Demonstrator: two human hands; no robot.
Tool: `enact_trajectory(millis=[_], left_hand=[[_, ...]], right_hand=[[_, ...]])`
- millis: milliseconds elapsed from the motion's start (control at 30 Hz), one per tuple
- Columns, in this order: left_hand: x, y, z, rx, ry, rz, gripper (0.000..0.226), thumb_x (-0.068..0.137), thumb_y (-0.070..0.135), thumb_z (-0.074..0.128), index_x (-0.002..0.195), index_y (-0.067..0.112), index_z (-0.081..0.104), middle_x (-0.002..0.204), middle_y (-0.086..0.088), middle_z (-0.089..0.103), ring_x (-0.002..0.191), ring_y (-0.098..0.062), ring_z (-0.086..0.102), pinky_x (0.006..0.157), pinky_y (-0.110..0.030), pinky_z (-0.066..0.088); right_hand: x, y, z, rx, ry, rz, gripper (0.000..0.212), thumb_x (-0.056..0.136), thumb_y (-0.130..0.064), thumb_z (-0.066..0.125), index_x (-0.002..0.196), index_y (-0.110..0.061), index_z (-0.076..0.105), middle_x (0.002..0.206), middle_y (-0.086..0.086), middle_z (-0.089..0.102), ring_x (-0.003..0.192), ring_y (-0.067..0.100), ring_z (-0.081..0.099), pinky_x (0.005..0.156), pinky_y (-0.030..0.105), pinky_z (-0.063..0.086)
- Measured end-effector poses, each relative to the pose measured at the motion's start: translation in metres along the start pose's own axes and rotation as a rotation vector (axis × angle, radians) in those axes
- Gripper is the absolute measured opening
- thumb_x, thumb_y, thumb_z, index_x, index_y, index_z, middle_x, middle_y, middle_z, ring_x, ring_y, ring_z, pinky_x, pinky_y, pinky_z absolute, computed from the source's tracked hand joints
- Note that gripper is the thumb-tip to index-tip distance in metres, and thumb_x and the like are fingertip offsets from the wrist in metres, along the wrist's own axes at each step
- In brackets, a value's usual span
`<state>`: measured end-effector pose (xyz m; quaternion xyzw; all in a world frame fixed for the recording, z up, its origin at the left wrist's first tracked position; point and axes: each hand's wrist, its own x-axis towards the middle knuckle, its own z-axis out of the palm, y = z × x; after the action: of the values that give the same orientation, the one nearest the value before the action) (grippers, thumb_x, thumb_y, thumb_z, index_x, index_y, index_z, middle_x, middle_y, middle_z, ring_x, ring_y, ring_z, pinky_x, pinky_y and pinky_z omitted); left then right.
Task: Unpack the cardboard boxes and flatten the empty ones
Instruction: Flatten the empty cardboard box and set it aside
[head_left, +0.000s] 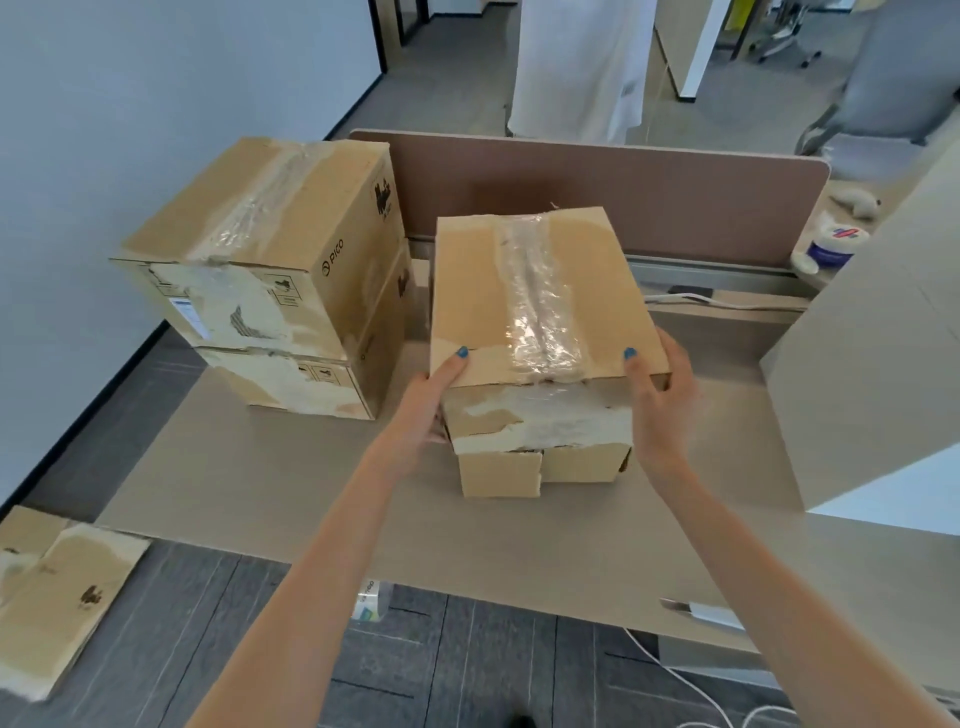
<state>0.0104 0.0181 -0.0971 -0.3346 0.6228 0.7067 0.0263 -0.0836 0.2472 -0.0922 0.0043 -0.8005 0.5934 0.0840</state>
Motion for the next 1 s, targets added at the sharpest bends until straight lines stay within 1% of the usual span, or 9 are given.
enact_trajectory(millis=[133,333,467,567,700,800,867,933,1000], left_hand=[[0.012,-0.008,0.035,0.054,-0.058,0.018,0.074,0.079,0.071,0.061,0.13,0.017,0.054,0.112,-0.007,0.07,0.098,-0.025,0.07,0.087,-0.045,0.057],[0.019,-0.057,0.07,0.091,-0.135,-0.018,0.062,0.086,0.06,0.065,0.127,0.015,0.058,0.092,-0.002,0.073,0.086,-0.023,0.072,0.09,-0.048,0.057],[0.015,-0.076,0.083,0.105,-0.167,0.047,0.035,0.099,0.041,0.054,0.125,0.019,0.055,0.103,0.003,0.071,0.088,-0.016,0.07,0.072,-0.029,0.058],[0.013,-0.081,0.085,0.093,-0.143,0.105,0.031,0.101,0.037,0.052,0.125,0.019,0.054,0.109,0.003,0.07,0.091,-0.011,0.069,0.065,-0.017,0.054],[0.011,-0.091,0.088,0.157,-0.092,0.192,0.034,0.099,0.042,0.054,0.125,0.02,0.056,0.116,0.004,0.067,0.102,-0.007,0.064,0.076,-0.014,0.05],[0.011,-0.099,0.088,0.236,-0.005,0.244,0.035,0.096,0.047,0.056,0.123,0.025,0.05,0.116,0.01,0.062,0.104,0.004,0.057,0.093,-0.024,0.042],[0.007,-0.106,0.087,0.265,0.048,0.284,0.057,0.093,0.057,0.057,0.136,0.023,0.041,0.133,0.01,0.053,0.122,0.001,0.05,0.106,-0.03,0.036],[0.0,-0.113,0.086,0.347,0.097,0.301,0.092,0.084,0.076,0.051,0.155,0.026,0.019,0.16,0.003,0.026,0.147,-0.014,0.024,0.121,-0.04,0.02],[-0.008,-0.118,0.086,0.478,0.159,0.345,0.102,0.08,0.08,0.039,0.159,0.026,0.004,0.166,0.003,0.003,0.152,-0.016,0.003,0.123,-0.042,0.005]], right_hand=[[0.006,0.022,-0.032,-0.071,0.067,0.008,0.035,0.093,-0.029,0.057,0.128,-0.023,0.053,0.089,-0.013,0.06,0.064,-0.006,0.051,0.061,0.018,0.037],[0.001,0.059,-0.07,-0.152,-0.006,0.014,0.036,0.093,-0.025,0.059,0.128,-0.023,0.051,0.102,-0.008,0.063,0.075,0.002,0.052,0.064,0.017,0.04],[-0.004,0.085,-0.087,-0.143,-0.117,0.1,0.041,0.092,-0.021,0.06,0.133,-0.021,0.05,0.104,-0.007,0.062,0.076,-0.001,0.053,0.062,0.007,0.041],[-0.002,0.096,-0.09,-0.197,-0.229,0.143,0.046,0.094,-0.024,0.057,0.137,-0.024,0.042,0.108,-0.008,0.06,0.086,0.006,0.058,0.068,0.02,0.047],[-0.001,0.103,-0.091,-0.23,-0.322,0.189,0.048,0.098,-0.027,0.051,0.142,-0.023,0.032,0.112,-0.005,0.061,0.092,0.019,0.058,0.066,0.018,0.041],[-0.004,0.105,-0.096,-0.203,-0.322,0.202,0.046,0.098,-0.027,0.052,0.14,-0.021,0.035,0.109,-0.006,0.062,0.091,0.017,0.059,0.066,0.019,0.042],[-0.006,0.105,-0.1,-0.198,-0.326,0.199,0.045,0.097,-0.027,0.055,0.137,-0.018,0.038,0.11,-0.007,0.06,0.091,0.014,0.058,0.069,0.024,0.042],[-0.006,0.105,-0.105,-0.189,-0.337,0.197,0.043,0.095,-0.027,0.058,0.134,-0.017,0.041,0.11,-0.009,0.058,0.095,0.012,0.056,0.073,0.025,0.042],[-0.008,0.108,-0.112,-0.178,-0.356,0.19,0.04,0.094,-0.025,0.06,0.13,-0.016,0.045,0.11,-0.011,0.057,0.102,0.011,0.056,0.074,0.021,0.042]])
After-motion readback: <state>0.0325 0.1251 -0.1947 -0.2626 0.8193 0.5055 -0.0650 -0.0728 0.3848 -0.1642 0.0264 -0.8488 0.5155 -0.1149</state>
